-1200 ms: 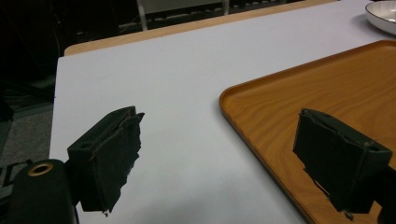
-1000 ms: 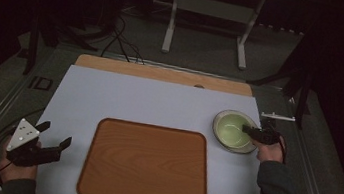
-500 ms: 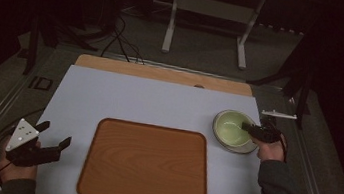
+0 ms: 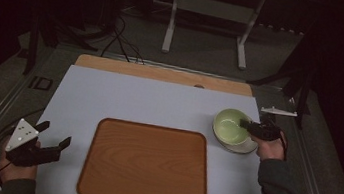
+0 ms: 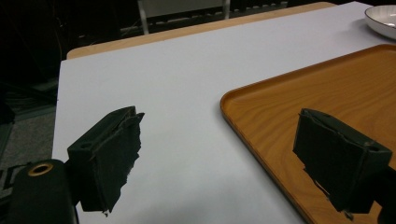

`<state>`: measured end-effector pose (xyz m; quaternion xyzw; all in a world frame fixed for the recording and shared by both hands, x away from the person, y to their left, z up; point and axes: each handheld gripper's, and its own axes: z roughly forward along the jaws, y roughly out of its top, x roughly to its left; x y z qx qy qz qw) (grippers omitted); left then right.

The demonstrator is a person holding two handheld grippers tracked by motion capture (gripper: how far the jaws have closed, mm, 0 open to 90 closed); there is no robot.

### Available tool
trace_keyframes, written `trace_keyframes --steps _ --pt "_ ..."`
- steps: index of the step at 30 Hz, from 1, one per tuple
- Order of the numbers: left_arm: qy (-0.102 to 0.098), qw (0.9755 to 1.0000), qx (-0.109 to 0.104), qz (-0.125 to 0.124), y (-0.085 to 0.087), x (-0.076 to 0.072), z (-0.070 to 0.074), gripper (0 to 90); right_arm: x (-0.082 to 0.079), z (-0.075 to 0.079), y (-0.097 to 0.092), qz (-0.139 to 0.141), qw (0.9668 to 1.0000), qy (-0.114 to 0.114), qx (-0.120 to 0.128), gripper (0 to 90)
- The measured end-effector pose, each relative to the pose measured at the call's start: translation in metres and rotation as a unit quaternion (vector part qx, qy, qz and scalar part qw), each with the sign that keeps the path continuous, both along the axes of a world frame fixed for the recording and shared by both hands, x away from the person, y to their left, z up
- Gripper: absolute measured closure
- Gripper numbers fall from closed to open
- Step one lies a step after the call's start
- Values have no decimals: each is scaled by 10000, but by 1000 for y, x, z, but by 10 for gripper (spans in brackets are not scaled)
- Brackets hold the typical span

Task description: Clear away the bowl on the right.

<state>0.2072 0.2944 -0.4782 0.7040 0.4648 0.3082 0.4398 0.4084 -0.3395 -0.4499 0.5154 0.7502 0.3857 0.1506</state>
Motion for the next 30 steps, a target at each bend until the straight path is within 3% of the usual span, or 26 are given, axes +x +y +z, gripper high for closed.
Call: trace_keyframes --steps 30 --pt "-23 10000 5 -3 0 0 0 145 -6 18 35 567 9983 -94 81 823"
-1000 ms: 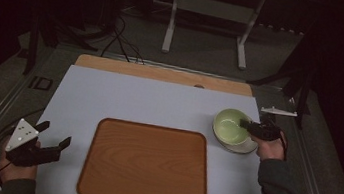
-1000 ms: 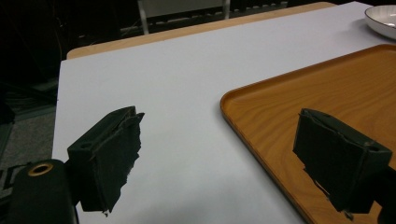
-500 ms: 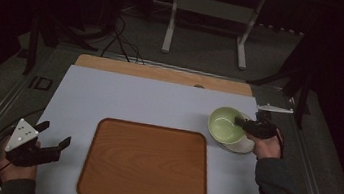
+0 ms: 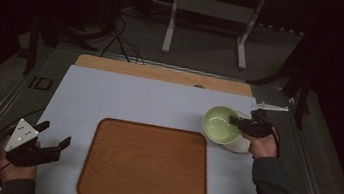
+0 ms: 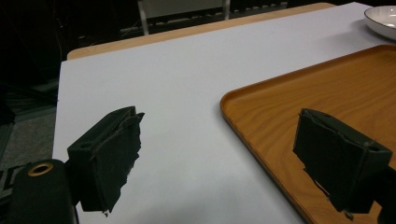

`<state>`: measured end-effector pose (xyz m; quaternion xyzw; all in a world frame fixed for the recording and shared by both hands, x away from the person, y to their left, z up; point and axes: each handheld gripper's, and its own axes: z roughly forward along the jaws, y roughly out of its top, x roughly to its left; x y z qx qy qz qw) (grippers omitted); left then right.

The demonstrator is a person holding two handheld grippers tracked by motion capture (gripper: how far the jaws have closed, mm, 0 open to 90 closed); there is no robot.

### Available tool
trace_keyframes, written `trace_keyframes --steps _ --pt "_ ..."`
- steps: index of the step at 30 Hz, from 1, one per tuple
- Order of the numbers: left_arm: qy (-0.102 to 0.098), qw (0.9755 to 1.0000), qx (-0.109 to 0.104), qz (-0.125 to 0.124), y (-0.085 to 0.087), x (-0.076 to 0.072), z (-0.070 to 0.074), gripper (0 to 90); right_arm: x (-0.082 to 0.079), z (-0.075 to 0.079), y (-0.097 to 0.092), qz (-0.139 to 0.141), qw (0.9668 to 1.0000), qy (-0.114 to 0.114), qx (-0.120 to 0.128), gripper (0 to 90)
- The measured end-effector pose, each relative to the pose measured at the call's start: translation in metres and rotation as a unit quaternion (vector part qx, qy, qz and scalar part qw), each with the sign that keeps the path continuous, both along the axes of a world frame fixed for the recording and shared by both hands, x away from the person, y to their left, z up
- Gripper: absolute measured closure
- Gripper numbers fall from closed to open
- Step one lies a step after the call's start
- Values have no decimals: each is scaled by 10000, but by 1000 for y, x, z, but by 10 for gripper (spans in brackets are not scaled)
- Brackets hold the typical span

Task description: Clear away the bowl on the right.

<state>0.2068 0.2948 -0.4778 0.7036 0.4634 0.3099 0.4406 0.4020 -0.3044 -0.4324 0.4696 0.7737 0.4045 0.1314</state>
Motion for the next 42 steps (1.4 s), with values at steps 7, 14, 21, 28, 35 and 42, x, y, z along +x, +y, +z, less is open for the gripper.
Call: trace_keyframes --steps 7,14,21,28,35,42 --pt "-1 10000 2 7 0 0 0 145 -2 4 9 142 9999 -2 54 823" --pt "-3 10000 5 2 0 0 0 145 -5 4 17 252 9997 16 75 822" --pt "3 10000 0 -4 0 0 0 145 -7 4 27 362 9993 36 81 821" --pt "-6 10000 3 0 0 0 0 145 -8 1 37 468 9989 68 -1 821" --pt "-6 10000 8 -4 0 0 0 145 -10 -2 46 571 9983 83 -26 821" --pt "-24 10000 -1 -1 0 0 0 145 -12 0 54 680 9977 68 24 821"
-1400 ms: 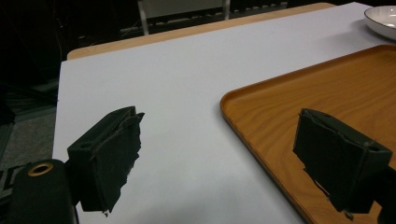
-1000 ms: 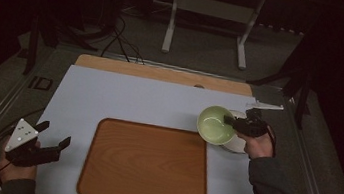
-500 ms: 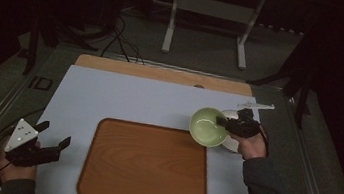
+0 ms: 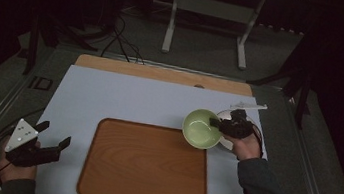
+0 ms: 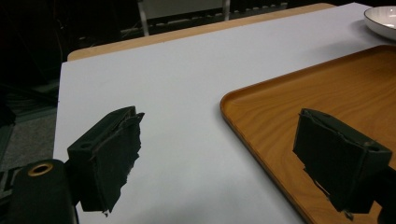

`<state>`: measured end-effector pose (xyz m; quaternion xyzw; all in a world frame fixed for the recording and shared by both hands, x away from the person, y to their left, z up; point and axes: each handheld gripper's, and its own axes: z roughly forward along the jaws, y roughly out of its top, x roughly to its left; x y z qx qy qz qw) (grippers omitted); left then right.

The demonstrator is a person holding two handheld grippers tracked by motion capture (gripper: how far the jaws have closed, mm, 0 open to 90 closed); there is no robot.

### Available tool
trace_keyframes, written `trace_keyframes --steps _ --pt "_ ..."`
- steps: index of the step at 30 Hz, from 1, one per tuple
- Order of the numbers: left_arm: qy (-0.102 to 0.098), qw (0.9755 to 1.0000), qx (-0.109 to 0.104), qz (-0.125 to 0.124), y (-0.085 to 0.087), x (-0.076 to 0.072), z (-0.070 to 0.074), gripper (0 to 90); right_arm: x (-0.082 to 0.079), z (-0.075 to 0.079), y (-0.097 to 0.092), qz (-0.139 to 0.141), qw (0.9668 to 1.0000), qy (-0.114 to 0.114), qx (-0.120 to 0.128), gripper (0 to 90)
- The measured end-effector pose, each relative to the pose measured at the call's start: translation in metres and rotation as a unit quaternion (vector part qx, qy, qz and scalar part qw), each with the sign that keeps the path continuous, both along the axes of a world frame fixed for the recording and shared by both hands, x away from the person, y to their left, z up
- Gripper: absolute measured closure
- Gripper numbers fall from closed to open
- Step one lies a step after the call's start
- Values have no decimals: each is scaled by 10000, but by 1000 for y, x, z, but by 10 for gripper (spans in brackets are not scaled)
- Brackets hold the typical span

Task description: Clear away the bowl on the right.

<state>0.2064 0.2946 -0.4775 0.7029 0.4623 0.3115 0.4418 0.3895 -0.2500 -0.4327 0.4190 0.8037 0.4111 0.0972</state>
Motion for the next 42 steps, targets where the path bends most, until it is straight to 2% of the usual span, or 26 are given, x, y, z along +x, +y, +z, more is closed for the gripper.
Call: trace_keyframes --steps 15,42 --pt "-3 10000 8 -11 0 0 0 145 -6 4 17 208 9998 -51 43 821" --pt "-1 10000 0 -20 0 0 0 145 -18 -2 46 605 9982 12 48 820"
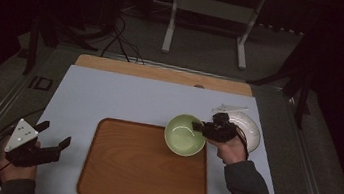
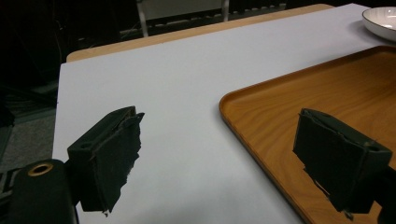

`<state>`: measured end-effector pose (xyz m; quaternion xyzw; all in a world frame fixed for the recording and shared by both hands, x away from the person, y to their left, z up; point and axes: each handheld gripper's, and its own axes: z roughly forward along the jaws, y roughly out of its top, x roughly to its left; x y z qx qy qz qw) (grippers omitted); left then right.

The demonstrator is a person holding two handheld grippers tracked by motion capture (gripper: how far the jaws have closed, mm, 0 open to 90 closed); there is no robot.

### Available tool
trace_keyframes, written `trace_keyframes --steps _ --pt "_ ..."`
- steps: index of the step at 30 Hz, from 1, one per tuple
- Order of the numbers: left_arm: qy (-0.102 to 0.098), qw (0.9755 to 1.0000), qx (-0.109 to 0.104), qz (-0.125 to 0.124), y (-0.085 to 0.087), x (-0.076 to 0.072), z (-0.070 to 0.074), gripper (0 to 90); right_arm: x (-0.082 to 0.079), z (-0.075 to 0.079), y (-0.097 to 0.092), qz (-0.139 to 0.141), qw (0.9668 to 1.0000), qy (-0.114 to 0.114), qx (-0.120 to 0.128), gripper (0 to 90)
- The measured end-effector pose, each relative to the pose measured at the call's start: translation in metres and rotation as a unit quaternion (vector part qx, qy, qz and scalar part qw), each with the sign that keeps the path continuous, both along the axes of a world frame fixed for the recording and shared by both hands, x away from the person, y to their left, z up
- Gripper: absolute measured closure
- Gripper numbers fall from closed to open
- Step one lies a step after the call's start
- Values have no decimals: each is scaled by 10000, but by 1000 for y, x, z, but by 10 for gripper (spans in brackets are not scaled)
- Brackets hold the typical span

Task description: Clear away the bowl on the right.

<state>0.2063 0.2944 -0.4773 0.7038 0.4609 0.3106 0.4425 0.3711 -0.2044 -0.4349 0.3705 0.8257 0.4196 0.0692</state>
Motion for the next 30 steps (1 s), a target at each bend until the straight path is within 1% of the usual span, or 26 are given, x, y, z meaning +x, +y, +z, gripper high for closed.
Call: trace_keyframes --steps 5,17,20,30 --pt "-27 10000 -4 16 0 0 0 145 -2 -2 4 53 10000 24 22 821" --pt "-28 10000 2 12 0 0 0 145 -6 -7 17 211 9998 65 -27 820" --pt "-13 10000 -17 12 0 0 0 145 -7 -9 21 247 9997 93 10 820" --pt "-46 10000 11 9 0 -1 1 145 -11 -11 31 380 9992 111 18 820"
